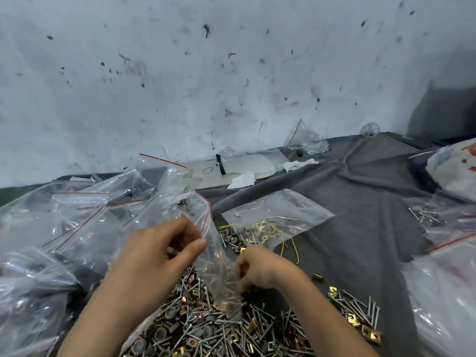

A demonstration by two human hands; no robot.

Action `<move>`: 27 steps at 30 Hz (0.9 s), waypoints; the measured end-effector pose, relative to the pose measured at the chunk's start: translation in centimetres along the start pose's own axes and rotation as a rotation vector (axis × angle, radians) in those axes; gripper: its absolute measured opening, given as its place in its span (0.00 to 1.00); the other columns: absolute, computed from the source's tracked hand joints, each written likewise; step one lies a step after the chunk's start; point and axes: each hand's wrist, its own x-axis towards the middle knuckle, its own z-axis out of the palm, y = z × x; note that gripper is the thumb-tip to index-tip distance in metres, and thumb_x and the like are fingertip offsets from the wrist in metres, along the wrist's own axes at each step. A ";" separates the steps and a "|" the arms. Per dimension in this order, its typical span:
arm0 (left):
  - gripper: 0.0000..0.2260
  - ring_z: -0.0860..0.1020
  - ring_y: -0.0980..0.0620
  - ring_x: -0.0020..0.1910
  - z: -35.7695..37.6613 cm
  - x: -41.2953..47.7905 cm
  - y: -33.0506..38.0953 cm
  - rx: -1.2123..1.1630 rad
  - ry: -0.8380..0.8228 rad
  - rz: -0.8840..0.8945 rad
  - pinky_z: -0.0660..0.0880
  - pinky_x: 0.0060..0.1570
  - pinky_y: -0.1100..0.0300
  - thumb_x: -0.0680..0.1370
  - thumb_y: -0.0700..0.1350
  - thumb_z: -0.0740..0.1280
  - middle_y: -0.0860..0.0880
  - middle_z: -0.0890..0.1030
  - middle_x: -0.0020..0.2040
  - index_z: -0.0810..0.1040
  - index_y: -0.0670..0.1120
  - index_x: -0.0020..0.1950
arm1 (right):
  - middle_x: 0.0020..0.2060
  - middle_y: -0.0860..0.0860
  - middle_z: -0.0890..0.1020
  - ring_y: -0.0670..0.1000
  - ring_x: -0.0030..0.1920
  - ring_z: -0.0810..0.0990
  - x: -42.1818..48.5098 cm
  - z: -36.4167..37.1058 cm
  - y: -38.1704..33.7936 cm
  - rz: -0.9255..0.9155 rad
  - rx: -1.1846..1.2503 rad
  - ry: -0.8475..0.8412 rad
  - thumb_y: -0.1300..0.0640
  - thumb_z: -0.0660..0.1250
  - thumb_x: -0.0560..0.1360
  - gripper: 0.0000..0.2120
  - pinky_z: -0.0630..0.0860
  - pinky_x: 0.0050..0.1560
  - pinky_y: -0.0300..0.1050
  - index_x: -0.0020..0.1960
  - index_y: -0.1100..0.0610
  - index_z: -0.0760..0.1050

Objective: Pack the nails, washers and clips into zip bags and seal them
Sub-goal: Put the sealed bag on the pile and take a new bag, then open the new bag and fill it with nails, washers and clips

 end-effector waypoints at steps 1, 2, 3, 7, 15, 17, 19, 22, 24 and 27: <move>0.07 0.78 0.58 0.33 0.0 0.0 -0.1 0.006 -0.018 0.011 0.73 0.35 0.64 0.73 0.46 0.71 0.57 0.79 0.32 0.77 0.52 0.35 | 0.39 0.54 0.80 0.48 0.36 0.77 -0.1 -0.1 0.1 -0.012 0.010 -0.022 0.66 0.72 0.70 0.08 0.75 0.37 0.38 0.48 0.64 0.81; 0.08 0.77 0.58 0.34 0.0 0.0 -0.3 0.013 -0.029 0.021 0.73 0.35 0.65 0.73 0.44 0.71 0.58 0.79 0.32 0.77 0.52 0.36 | 0.39 0.53 0.80 0.48 0.36 0.77 -0.1 -0.1 0.3 -0.024 0.012 -0.035 0.66 0.72 0.69 0.08 0.75 0.37 0.37 0.48 0.64 0.81; 0.08 0.77 0.58 0.35 0.0 0.0 -0.4 0.016 -0.031 0.028 0.73 0.36 0.66 0.74 0.42 0.70 0.59 0.79 0.33 0.77 0.53 0.36 | 0.38 0.52 0.81 0.47 0.37 0.77 -0.1 -0.1 0.3 -0.035 0.004 -0.041 0.66 0.73 0.69 0.08 0.75 0.37 0.37 0.48 0.63 0.81; 0.09 0.78 0.60 0.39 -0.1 0.0 -0.7 0.026 -0.022 0.035 0.73 0.37 0.69 0.75 0.42 0.70 0.61 0.80 0.36 0.78 0.54 0.37 | 0.45 0.55 0.84 0.49 0.42 0.78 0.1 0.0 0.4 -0.063 -0.047 -0.047 0.63 0.75 0.68 0.08 0.77 0.45 0.42 0.47 0.59 0.82; 0.10 0.79 0.59 0.40 -0.3 0.0 -1.3 0.045 -0.051 0.021 0.74 0.39 0.68 0.74 0.39 0.70 0.59 0.81 0.36 0.78 0.52 0.38 | 0.41 0.54 0.82 0.46 0.35 0.78 -0.9 -1.9 1.1 -0.063 0.015 0.026 0.63 0.70 0.73 0.03 0.77 0.39 0.39 0.47 0.59 0.79; 0.09 0.78 0.57 0.39 -0.3 0.0 -1.3 0.048 -0.051 0.024 0.73 0.39 0.65 0.75 0.38 0.69 0.58 0.80 0.36 0.78 0.51 0.38 | 0.36 0.54 0.81 0.46 0.32 0.78 -1.7 -3.4 1.0 -0.078 0.159 0.174 0.66 0.68 0.74 0.04 0.77 0.35 0.36 0.45 0.58 0.77; 0.08 0.76 0.56 0.39 -0.2 0.1 -1.0 0.029 -0.060 0.036 0.71 0.40 0.61 0.76 0.40 0.67 0.56 0.79 0.36 0.76 0.49 0.38 | 0.33 0.50 0.80 0.44 0.31 0.78 -2.7 -4.9 0.4 -0.135 0.260 0.374 0.65 0.69 0.74 0.07 0.75 0.34 0.36 0.41 0.54 0.77; 0.08 0.74 0.54 0.40 -0.1 0.1 -0.2 0.013 -0.114 0.066 0.69 0.40 0.60 0.71 0.50 0.60 0.53 0.76 0.37 0.75 0.48 0.37 | 0.33 0.48 0.83 0.41 0.31 0.78 -4.4 -6.1 -1.7 -0.362 0.464 0.646 0.65 0.71 0.72 0.11 0.75 0.38 0.38 0.39 0.50 0.78; 0.13 0.74 0.54 0.41 0.0 0.0 0.1 0.005 -0.147 0.087 0.67 0.39 0.62 0.67 0.56 0.56 0.54 0.75 0.39 0.74 0.48 0.36 | 0.35 0.48 0.84 0.41 0.34 0.80 -5.6 -6.0 -3.5 -0.549 0.617 0.694 0.65 0.72 0.71 0.11 0.75 0.38 0.34 0.39 0.49 0.78; 0.15 0.74 0.55 0.43 0.2 0.0 0.4 -0.014 -0.148 0.122 0.67 0.42 0.62 0.65 0.58 0.53 0.54 0.76 0.41 0.74 0.50 0.36 | 0.38 0.51 0.85 0.48 0.41 0.83 -6.6 -5.2 -5.4 -0.668 0.632 0.640 0.63 0.74 0.70 0.09 0.78 0.42 0.39 0.38 0.50 0.77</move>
